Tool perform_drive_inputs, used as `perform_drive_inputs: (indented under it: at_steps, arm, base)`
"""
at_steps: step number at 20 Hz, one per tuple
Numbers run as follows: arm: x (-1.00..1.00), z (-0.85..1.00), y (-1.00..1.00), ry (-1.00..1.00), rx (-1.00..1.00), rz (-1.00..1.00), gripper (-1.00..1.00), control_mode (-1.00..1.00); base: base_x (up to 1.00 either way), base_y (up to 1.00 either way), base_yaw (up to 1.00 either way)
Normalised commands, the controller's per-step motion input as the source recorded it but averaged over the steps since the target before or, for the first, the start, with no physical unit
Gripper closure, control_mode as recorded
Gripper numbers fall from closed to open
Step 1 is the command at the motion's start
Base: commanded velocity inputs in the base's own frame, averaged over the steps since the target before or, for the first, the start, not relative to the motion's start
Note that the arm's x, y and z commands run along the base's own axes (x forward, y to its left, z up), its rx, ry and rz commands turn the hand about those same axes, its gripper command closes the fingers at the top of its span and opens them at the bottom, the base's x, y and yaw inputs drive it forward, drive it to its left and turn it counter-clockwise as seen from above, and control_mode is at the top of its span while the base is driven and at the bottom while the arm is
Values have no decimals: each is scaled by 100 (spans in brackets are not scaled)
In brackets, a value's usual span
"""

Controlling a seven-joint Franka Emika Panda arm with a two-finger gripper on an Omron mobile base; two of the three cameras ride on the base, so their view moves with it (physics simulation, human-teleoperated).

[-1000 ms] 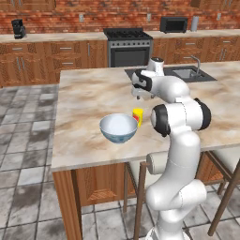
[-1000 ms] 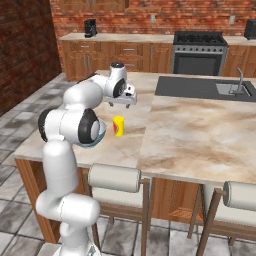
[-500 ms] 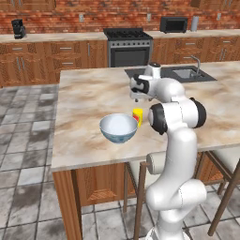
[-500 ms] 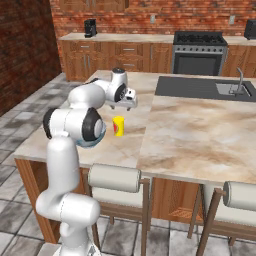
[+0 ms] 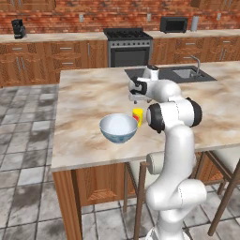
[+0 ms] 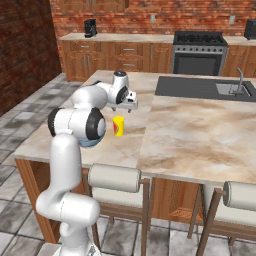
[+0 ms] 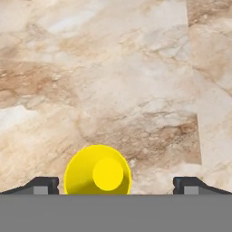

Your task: Place the cup inside the bowl on the dining table and move the bowl to any counter.

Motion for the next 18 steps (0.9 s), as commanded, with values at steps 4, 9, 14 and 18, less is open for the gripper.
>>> perform_drive_inputs:
  at_steps: [4,9,14,18]
  arm:
    - [2,-19,0,0,0,1,-100,-100]
    - [3,-22,0,0,0,1,-100,-100]
    - [10,-25,0,0,0,2,-100,-100]
    - [15,-21,0,0,0,2,-100,-100]
  base:
    - [0,0,0]
    - [0,0,0]
    - [0,0,0]
    - [0,0,0]
